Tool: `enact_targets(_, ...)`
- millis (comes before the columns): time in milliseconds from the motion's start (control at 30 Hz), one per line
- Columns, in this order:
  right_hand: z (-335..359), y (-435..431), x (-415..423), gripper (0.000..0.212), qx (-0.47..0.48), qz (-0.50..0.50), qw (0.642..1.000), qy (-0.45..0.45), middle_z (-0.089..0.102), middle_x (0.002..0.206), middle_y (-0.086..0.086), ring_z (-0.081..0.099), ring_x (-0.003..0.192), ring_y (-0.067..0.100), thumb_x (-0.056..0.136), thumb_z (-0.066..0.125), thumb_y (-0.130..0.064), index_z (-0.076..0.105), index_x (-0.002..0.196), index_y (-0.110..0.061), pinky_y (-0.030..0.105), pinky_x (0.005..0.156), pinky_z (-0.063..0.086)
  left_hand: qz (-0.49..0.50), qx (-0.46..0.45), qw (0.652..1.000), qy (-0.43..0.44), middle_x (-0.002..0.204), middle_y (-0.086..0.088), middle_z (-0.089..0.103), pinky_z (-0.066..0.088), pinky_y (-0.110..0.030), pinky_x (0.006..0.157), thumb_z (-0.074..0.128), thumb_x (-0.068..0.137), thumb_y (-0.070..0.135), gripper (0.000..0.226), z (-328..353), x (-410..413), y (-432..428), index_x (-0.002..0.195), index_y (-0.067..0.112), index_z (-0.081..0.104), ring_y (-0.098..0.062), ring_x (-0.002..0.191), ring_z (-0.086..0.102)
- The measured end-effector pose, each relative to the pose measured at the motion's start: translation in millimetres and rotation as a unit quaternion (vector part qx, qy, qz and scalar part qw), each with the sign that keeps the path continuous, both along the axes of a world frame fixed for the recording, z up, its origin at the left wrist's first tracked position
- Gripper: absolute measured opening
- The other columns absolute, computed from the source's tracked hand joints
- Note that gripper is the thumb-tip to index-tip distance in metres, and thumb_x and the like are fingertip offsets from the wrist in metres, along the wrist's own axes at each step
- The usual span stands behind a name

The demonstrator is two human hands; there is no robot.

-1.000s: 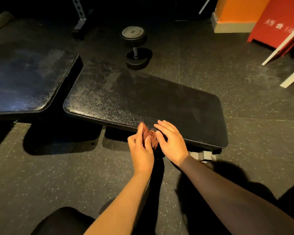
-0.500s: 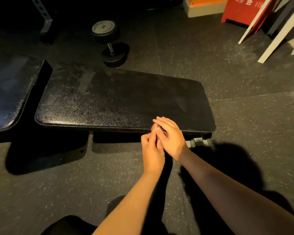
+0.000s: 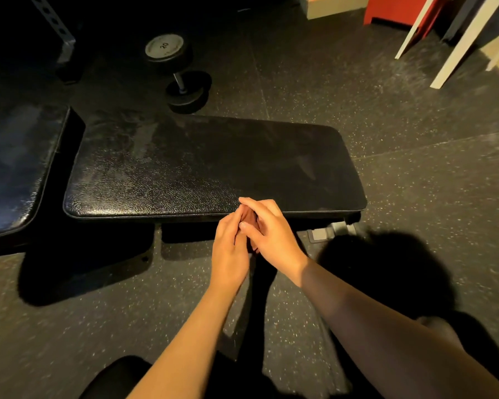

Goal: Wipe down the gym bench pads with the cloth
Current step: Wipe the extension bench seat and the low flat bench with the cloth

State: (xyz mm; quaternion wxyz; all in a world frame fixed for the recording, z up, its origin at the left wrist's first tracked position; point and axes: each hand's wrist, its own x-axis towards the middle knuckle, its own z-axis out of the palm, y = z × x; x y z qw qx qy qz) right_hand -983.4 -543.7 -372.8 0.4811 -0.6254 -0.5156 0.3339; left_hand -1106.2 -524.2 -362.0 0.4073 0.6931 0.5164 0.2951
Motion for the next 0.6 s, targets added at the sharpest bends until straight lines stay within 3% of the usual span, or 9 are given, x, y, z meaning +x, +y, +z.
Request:
enact_targets(67,3.4,6.0,-9.3,0.047,-0.009,-0.019,0.999,-0.024,0.047,0.111,-0.018,0.057,0.100,0.004,0.094,0.063,-0.013,0.059,0.132,-0.040,0.016,0.085,0.048,-0.007,0.017,0.999,0.044,0.146,0.006,0.051,0.031,-0.003,0.103,0.038,0.105,0.007,0.046,6.0,-8.4,2.5,0.147,0.023,0.049,0.017,0.124,0.041)
enact_targets(133,4.6,10.5,-15.9,0.043,-0.008,-0.046,0.998,-0.037,0.048,0.107,-0.018,0.057,0.100,0.003,0.093,0.062,-0.008,0.063,0.125,-0.037,0.010,0.083,0.044,-0.016,0.106,0.990,0.093,0.143,0.004,0.055,0.033,-0.027,0.117,0.037,0.101,0.005,0.047,9.5,-16.7,7.2,0.144,0.018,0.053,0.000,0.131,0.044)
enact_targets(200,2.3,10.3,-16.2,0.037,-0.005,-0.071,0.996,-0.046,0.050,0.103,-0.018,0.059,0.095,0.002,0.094,0.063,-0.006,0.066,0.119,-0.033,0.010,0.078,0.046,-0.041,0.222,0.964,0.142,0.143,-0.003,0.055,0.028,-0.045,0.121,0.041,0.095,0.004,0.048,5.9,-22.2,15.3,0.140,0.012,0.057,-0.020,0.141,0.040)
enact_targets(300,-4.0,0.8,2.0,0.032,0.001,-0.103,0.993,-0.049,0.053,0.102,-0.016,0.062,0.092,0.002,0.092,0.063,-0.003,0.069,0.110,-0.028,0.018,0.071,0.054,-0.057,0.226,0.954,0.189,0.146,-0.005,0.053,0.018,-0.052,0.123,0.049,0.098,0.007,0.042,-1.2,-18.2,27.3,0.140,0.010,0.057,-0.027,0.147,0.031)
enact_targets(400,-12.0,-12.0,31.7,0.036,-0.027,-0.147,0.980,-0.132,0.053,0.103,-0.012,0.059,0.097,0.004,0.087,0.064,-0.001,0.069,0.105,-0.031,0.006,0.079,0.041,-0.069,0.237,0.942,0.226,0.148,-0.006,0.051,0.009,-0.047,0.126,0.054,0.100,0.012,0.041,-8.1,-13.7,27.6,0.141,0.011,0.056,-0.028,0.147,0.031)
enact_targets(533,-12.4,-11.8,26.6,0.035,-0.028,-0.153,0.979,-0.134,0.051,0.106,-0.013,0.057,0.101,0.008,0.089,0.062,-0.003,0.067,0.112,-0.028,0.029,0.094,0.046,-0.062,0.240,0.941,0.228,0.147,-0.005,0.052,0.010,-0.045,0.125,0.051,0.102,0.017,0.039,-9.4,-13.3,26.8,0.141,0.012,0.057,-0.026,0.147,0.033)
enact_targets(600,-4.4,-3.1,8.8,0.033,-0.008,-0.113,0.984,-0.136,0.051,0.105,-0.014,0.057,0.102,0.013,0.090,0.064,-0.009,0.065,0.115,-0.031,0.035,0.091,0.049,-0.053,0.233,0.943,0.232,0.145,-0.005,0.054,0.015,-0.048,0.124,0.043,0.104,0.023,0.040,-7.0,-10.8,26.5,0.139,0.012,0.059,-0.026,0.145,0.035)
